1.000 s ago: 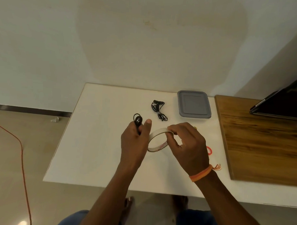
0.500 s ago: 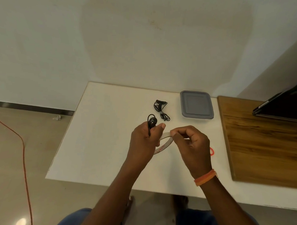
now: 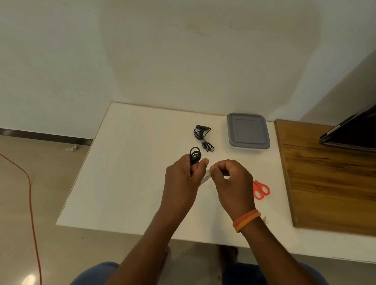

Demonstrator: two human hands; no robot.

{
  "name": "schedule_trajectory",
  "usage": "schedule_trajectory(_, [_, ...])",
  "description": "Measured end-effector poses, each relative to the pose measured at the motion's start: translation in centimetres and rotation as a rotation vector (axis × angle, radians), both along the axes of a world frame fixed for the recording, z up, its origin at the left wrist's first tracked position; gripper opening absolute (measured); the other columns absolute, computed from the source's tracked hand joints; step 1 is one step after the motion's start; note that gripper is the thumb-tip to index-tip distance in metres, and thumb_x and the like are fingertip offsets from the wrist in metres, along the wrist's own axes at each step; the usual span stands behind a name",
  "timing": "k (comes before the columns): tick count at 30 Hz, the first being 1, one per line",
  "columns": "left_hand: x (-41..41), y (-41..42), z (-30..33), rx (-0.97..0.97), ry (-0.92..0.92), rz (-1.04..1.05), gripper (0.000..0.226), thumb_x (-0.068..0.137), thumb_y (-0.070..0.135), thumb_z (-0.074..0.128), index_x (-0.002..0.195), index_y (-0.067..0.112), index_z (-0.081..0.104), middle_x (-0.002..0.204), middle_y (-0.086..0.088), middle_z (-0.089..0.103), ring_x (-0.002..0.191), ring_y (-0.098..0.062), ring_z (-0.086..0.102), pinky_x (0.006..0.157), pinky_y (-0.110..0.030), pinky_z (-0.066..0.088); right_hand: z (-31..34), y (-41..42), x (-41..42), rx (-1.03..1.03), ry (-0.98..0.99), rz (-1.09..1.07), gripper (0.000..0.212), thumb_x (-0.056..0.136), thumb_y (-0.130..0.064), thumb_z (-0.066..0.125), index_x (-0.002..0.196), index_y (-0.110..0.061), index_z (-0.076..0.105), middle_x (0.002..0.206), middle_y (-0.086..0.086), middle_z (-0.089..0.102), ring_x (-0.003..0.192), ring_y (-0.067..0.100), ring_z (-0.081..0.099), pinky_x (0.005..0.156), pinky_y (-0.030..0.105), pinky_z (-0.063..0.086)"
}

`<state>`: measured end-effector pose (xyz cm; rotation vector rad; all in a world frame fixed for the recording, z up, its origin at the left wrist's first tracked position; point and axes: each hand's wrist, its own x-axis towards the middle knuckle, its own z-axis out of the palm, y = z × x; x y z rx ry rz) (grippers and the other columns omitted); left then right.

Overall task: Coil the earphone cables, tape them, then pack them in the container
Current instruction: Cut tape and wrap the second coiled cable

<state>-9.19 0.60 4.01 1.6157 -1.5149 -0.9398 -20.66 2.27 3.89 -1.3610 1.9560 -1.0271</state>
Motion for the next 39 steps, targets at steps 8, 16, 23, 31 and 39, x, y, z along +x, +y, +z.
schedule_trajectory(8, [-0.2, 0.1, -0.5, 0.044, -0.14, 0.032, 0.035, 0.097, 0.026, 0.053, 0.065, 0.019, 0.04, 0.055, 0.006, 0.042, 0.051, -0.011, 0.034, 0.053, -0.028, 0.033, 0.1, 0.6, 1.4, -0.008, 0.061, 0.049, 0.01, 0.098, -0.017, 0.048, 0.089, -0.016, 0.053, 0.089, 0.001, 0.054, 0.074, 0.003, 0.049, 0.063, -0.001, 0.036])
schedule_trajectory(16, [0.0, 0.0, -0.2, 0.092, -0.05, 0.04, 0.038, 0.097, 0.03, 0.052, 0.065, 0.015, 0.04, 0.056, -0.002, 0.046, 0.052, -0.02, 0.044, 0.052, -0.034, 0.036, 2.4, 0.5, 0.6, 0.146, -0.15, 0.074, 0.017, 0.1, -0.021, 0.045, 0.091, -0.014, 0.058, 0.086, 0.003, 0.061, 0.081, 0.014, 0.059, 0.075, 0.02, 0.051])
schedule_trajectory(23, [0.5, 0.2, 1.6, 0.342, 0.287, -0.268, 0.037, 0.095, 0.04, 0.059, 0.065, 0.019, 0.053, 0.063, 0.007, 0.068, 0.056, -0.004, 0.057, 0.058, -0.017, 0.045, 3.1, -0.5, -3.2, 0.262, -0.401, -0.113, 0.019, 0.099, -0.016, 0.045, 0.099, -0.007, 0.062, 0.09, 0.01, 0.066, 0.09, 0.025, 0.065, 0.07, 0.026, 0.053])
schedule_trajectory(31, [-0.4, 0.6, 0.8, 0.323, 0.305, -0.354, 0.051, 0.071, 0.033, 0.086, 0.076, 0.015, 0.039, 0.083, 0.002, 0.077, 0.07, -0.017, 0.063, 0.074, -0.043, 0.056, 3.5, -0.9, -3.8, 0.243, -0.452, -0.179, 0.019, 0.099, -0.013, 0.045, 0.088, -0.011, 0.061, 0.093, 0.015, 0.069, 0.082, 0.03, 0.07, 0.067, 0.038, 0.061])
schedule_trajectory(39, [-1.3, 1.1, 0.4, 0.204, 0.086, -0.182, 0.045, 0.069, 0.043, 0.085, 0.066, 0.028, 0.042, 0.079, 0.005, 0.074, 0.059, -0.006, 0.056, 0.061, -0.02, 0.042, 2.8, -1.0, -2.0, 0.205, -0.376, -0.261, 0.014, 0.099, -0.017, 0.047, 0.097, -0.011, 0.059, 0.103, 0.01, 0.067, 0.095, 0.026, 0.067, 0.074, 0.045, 0.06])
